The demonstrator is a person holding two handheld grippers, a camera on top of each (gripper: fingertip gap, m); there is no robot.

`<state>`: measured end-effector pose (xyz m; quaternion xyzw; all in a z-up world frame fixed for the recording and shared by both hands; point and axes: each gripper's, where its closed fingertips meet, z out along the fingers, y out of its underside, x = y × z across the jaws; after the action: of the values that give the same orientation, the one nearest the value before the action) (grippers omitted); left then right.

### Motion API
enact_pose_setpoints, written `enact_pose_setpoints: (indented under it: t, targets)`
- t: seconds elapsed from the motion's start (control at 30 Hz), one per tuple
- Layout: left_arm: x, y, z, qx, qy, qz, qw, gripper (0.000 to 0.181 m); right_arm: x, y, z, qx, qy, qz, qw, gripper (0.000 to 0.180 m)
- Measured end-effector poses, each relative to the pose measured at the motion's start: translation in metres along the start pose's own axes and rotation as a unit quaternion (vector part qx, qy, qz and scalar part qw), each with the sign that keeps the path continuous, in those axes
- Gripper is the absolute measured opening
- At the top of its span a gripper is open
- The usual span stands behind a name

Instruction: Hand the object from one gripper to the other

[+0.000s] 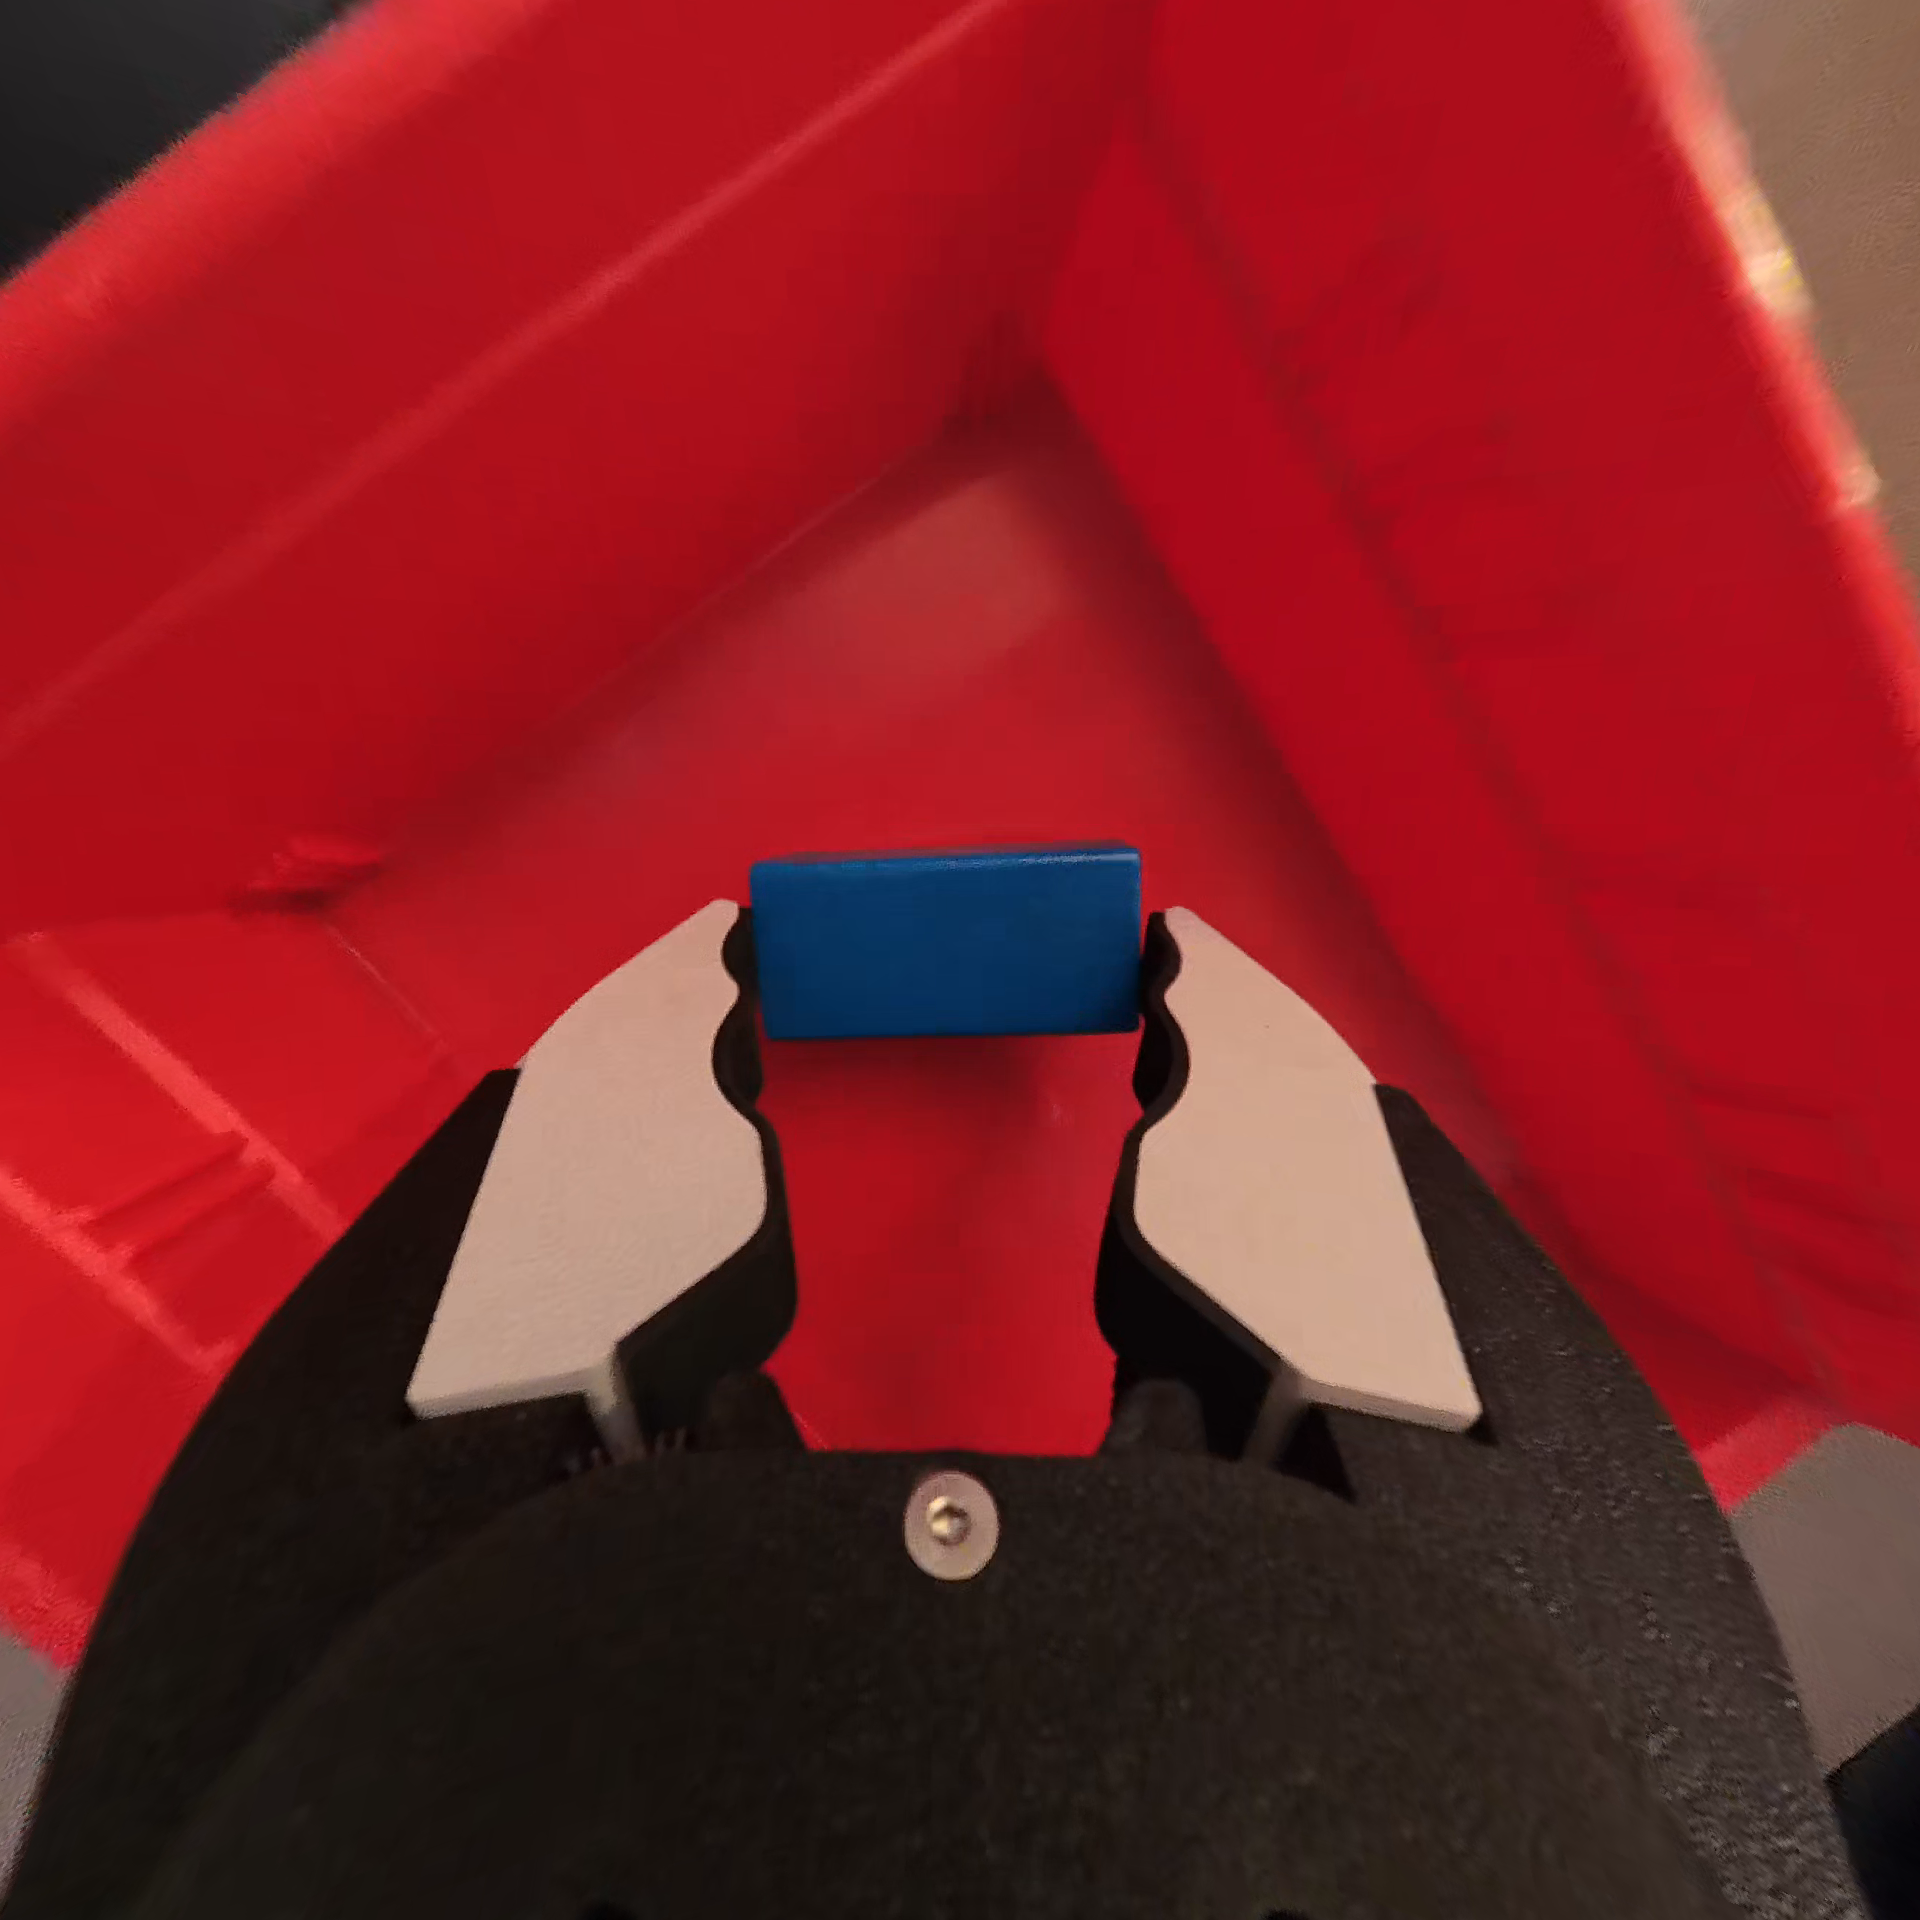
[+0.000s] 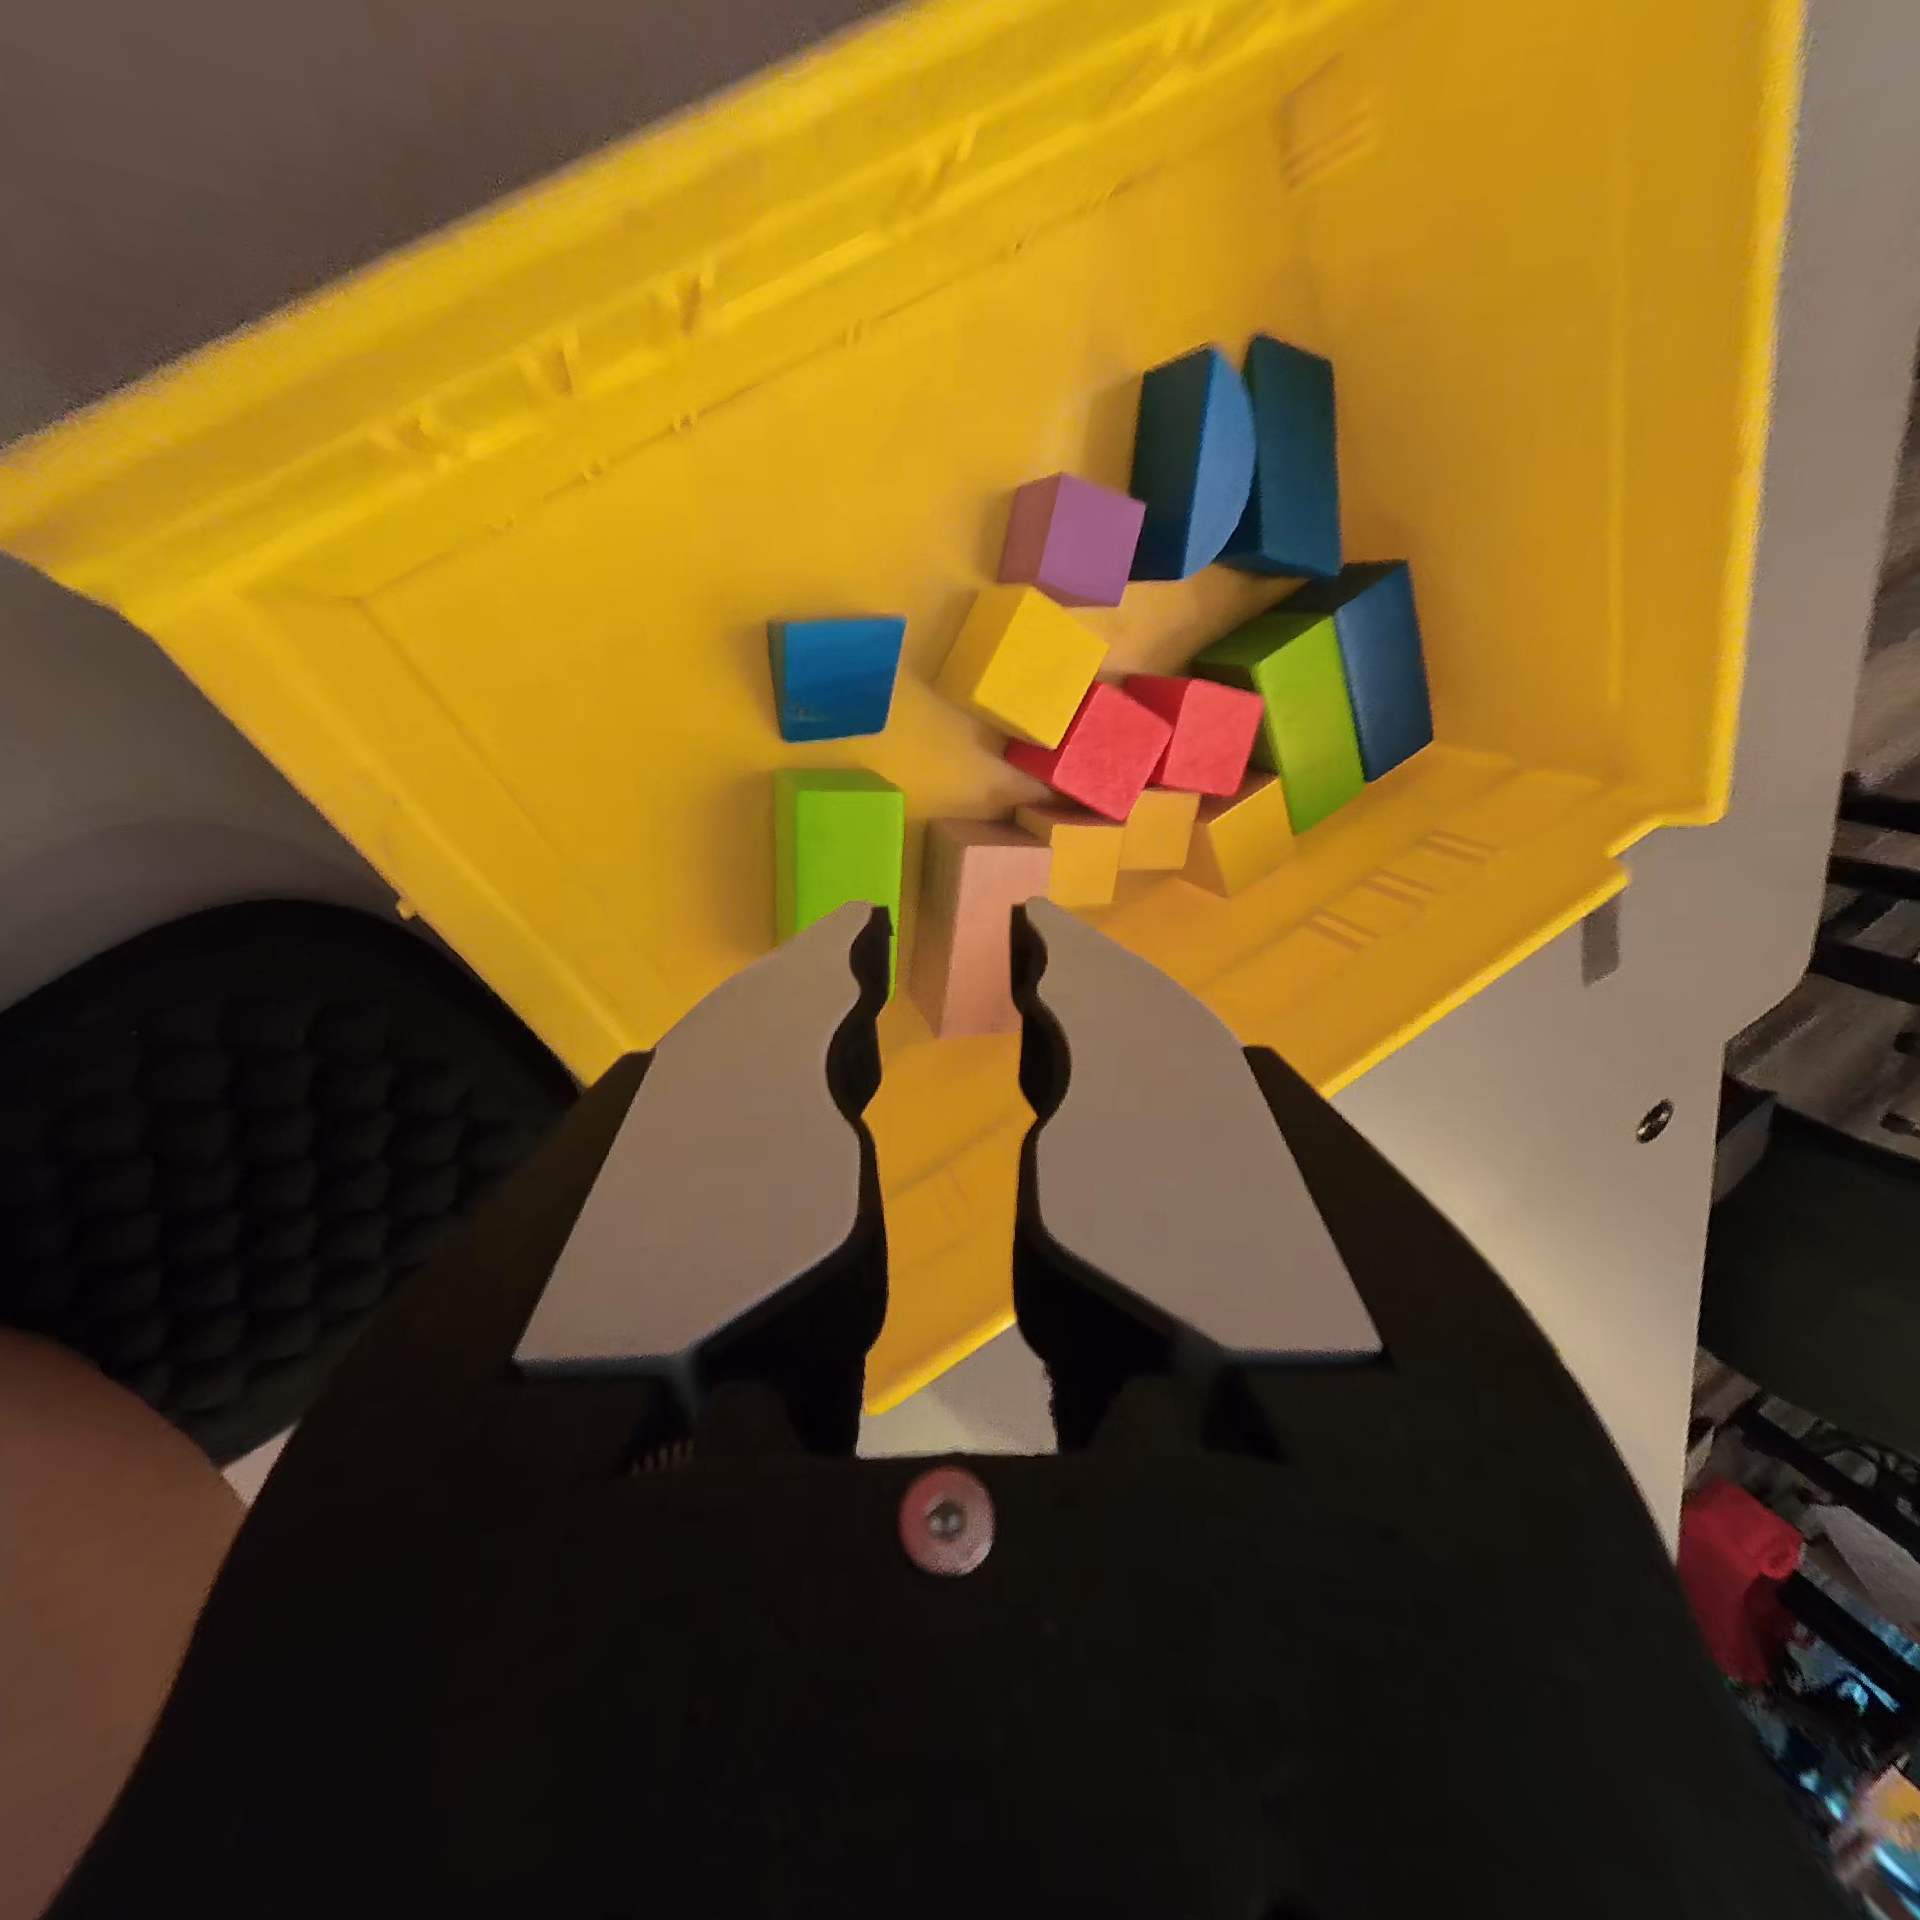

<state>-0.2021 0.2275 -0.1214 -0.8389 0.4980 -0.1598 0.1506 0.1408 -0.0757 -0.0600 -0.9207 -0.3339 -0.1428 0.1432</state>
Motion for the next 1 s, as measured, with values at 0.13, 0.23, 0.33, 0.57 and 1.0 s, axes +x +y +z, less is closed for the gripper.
enact_pose_setpoints:
  t: [0.13, 0.23, 0.33, 0.57, 1.0]
  targets:
    - [0.029, -0.027, -0.047, 0.098, 0.039, 0.048, 0.993, 0.071, 0.007, -0.042, -0.018, 0.112, 0.008, 0.011, 0.994, 0.023]
    - [0.066, -0.057, -0.087, 0.189, 0.018, 0.149, 0.971, 0.07, 0.007, -0.092, -0.044, 0.237, -0.042, 0.068, 0.968, 0.024]
    - [0.119, -0.078, -0.11, 0.241, 0.011, 0.237, 0.941, 0.07, 0.004, -0.144, -0.077, 0.357, -0.115, 0.125, 0.918, 0.025]
    - [0.216, -0.099, -0.106, 0.265, -0.027, 0.368, 0.891, 0.07, -0.014, -0.204, -0.117, 0.497, -0.349, 0.247, 0.755, 0.043]
    - [0.266, -0.091, -0.1, 0.259, -0.022, 0.431, 0.864, 0.07, -0.05, -0.233, -0.087, 0.428, -0.488, 0.277, 0.709, 0.041]
